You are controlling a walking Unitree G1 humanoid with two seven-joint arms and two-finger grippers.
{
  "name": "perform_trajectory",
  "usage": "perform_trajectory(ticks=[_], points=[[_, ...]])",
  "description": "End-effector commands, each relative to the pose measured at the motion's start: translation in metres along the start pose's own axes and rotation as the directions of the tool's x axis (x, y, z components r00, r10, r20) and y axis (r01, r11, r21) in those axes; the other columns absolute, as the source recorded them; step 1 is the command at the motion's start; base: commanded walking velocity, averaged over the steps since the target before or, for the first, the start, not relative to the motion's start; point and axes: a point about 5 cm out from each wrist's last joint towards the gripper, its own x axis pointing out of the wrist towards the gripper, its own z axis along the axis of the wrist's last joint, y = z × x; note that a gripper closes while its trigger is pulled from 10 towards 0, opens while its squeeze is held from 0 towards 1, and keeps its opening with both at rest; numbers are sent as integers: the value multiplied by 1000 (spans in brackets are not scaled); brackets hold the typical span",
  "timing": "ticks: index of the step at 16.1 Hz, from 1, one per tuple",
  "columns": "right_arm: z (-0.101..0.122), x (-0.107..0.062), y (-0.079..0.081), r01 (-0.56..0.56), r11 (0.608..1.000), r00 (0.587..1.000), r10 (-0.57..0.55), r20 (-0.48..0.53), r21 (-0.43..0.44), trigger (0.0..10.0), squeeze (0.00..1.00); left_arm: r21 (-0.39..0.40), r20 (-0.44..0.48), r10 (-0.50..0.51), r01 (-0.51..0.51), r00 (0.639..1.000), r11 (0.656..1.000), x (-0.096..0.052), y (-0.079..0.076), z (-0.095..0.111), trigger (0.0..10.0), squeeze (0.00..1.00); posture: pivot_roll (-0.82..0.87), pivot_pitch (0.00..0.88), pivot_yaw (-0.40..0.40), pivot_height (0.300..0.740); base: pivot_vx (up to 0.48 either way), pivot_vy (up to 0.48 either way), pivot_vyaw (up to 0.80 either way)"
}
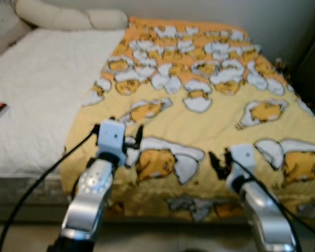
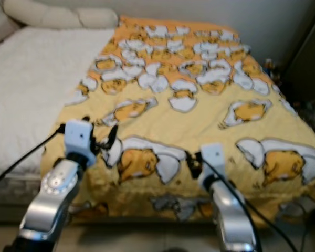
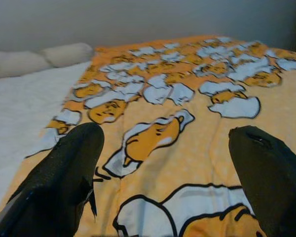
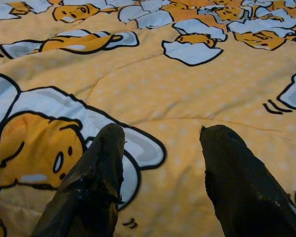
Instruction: Clean up the room
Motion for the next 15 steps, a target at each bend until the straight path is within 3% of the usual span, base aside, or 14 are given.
perform_trajectory(ticks=[1, 15], points=[[5, -2, -9, 34, 999, 999, -34, 10, -2, 10000, 0, 3, 12, -13, 13, 1000, 1000, 3, -4, 4, 10000, 0, -85, 21, 24, 740, 0, -480, 0], [2, -8, -13, 78, 997, 997, -78, 3, 22, 10000, 0, 1, 9, -43, 43, 999, 999, 6, -7, 3, 10000, 0, -104, 24, 41, 740, 0, -480, 0]])
